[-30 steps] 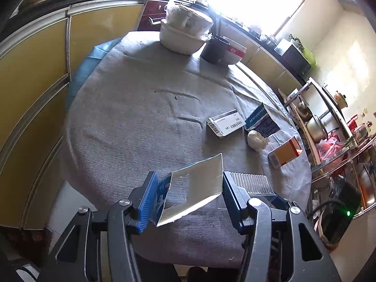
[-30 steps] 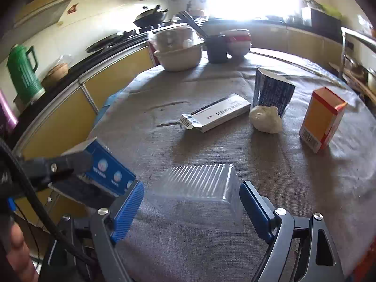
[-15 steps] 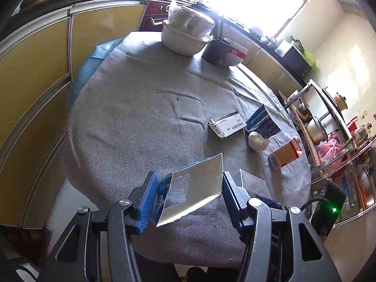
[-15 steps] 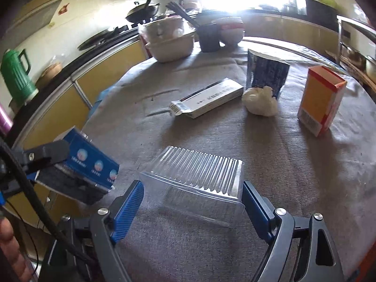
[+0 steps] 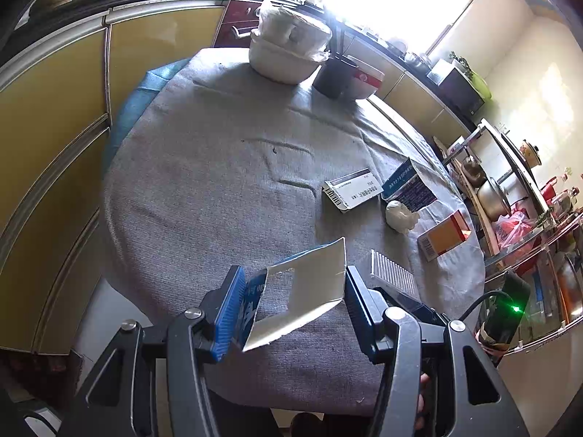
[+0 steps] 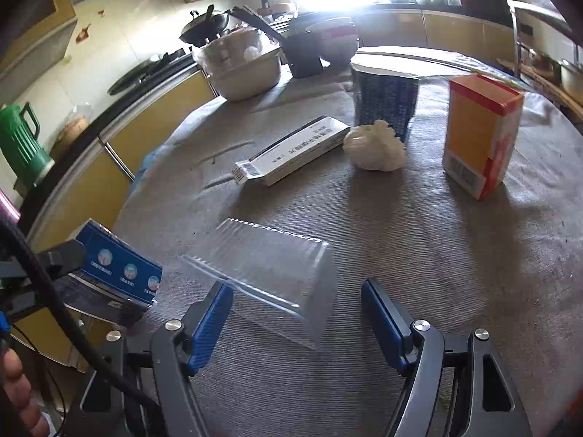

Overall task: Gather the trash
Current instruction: 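Lift the clear plastic tray with the right gripper while the left holds the box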

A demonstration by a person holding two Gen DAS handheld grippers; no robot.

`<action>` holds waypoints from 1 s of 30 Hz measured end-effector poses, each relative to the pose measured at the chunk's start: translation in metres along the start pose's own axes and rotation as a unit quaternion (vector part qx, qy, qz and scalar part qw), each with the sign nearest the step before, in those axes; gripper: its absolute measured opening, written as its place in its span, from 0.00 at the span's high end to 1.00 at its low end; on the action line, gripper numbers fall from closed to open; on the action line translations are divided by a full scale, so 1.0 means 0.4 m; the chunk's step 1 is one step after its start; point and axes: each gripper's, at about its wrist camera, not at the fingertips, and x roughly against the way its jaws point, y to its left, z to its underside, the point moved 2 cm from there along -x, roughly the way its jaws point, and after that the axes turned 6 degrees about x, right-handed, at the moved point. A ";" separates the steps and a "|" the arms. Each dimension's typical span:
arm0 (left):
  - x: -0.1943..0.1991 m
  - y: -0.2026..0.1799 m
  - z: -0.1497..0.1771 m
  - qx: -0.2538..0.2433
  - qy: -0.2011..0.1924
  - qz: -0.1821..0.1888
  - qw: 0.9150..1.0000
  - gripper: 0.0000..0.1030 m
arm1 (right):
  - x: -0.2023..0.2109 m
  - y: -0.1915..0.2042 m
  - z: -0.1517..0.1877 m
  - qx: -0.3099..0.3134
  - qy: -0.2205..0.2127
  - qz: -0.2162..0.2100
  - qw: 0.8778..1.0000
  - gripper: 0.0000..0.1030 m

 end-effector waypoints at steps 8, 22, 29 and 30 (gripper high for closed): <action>-0.001 -0.014 0.005 -0.008 0.006 0.003 1.000 0.45 | 0.052 -0.055 0.011 0.011 0.000 -0.079 0.997 0.27; -0.014 -0.021 0.002 -0.020 0.019 -0.001 1.000 0.45 | 0.052 -0.014 -0.071 0.158 0.008 -0.169 0.973 0.20; -0.027 -0.031 -0.001 -0.029 0.025 -0.010 0.999 0.45 | -0.022 -0.009 -0.072 0.189 0.026 -0.176 0.966 0.20; -0.028 -0.032 -0.001 -0.030 0.025 -0.011 0.999 0.45 | -0.026 -0.014 -0.069 0.185 0.026 -0.181 0.966 0.20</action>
